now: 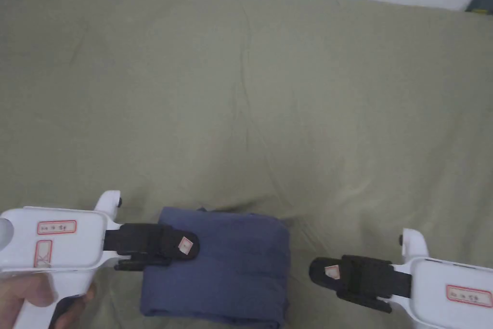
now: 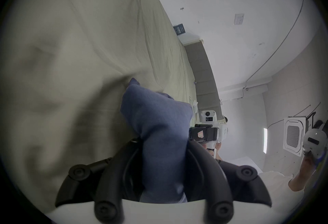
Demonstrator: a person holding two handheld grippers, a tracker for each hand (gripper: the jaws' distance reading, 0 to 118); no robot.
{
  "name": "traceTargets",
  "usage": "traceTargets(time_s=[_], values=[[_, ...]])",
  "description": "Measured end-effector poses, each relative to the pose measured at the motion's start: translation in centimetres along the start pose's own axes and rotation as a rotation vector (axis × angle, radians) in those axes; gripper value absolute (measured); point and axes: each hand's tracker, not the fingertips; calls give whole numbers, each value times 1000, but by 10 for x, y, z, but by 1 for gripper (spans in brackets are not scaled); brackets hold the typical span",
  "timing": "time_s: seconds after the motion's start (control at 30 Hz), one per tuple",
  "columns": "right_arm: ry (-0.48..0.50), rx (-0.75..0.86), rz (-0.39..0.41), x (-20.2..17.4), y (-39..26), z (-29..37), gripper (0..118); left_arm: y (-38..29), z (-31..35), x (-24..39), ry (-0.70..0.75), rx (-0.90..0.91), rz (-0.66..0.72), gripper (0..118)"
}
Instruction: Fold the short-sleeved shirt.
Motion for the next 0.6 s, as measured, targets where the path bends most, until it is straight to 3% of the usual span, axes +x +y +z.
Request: traceTargets(time_s=[0.23,0.4,0.6], values=[[-279,120,163,-27,19,26,1,38,174,-19,270,137,16,32],[-323,171,111,-22,27,37,1,88,267,-52,454,164,69,32],[-376,215,78,-22,36,36,1,135,288,-83,468,108,85,32]])
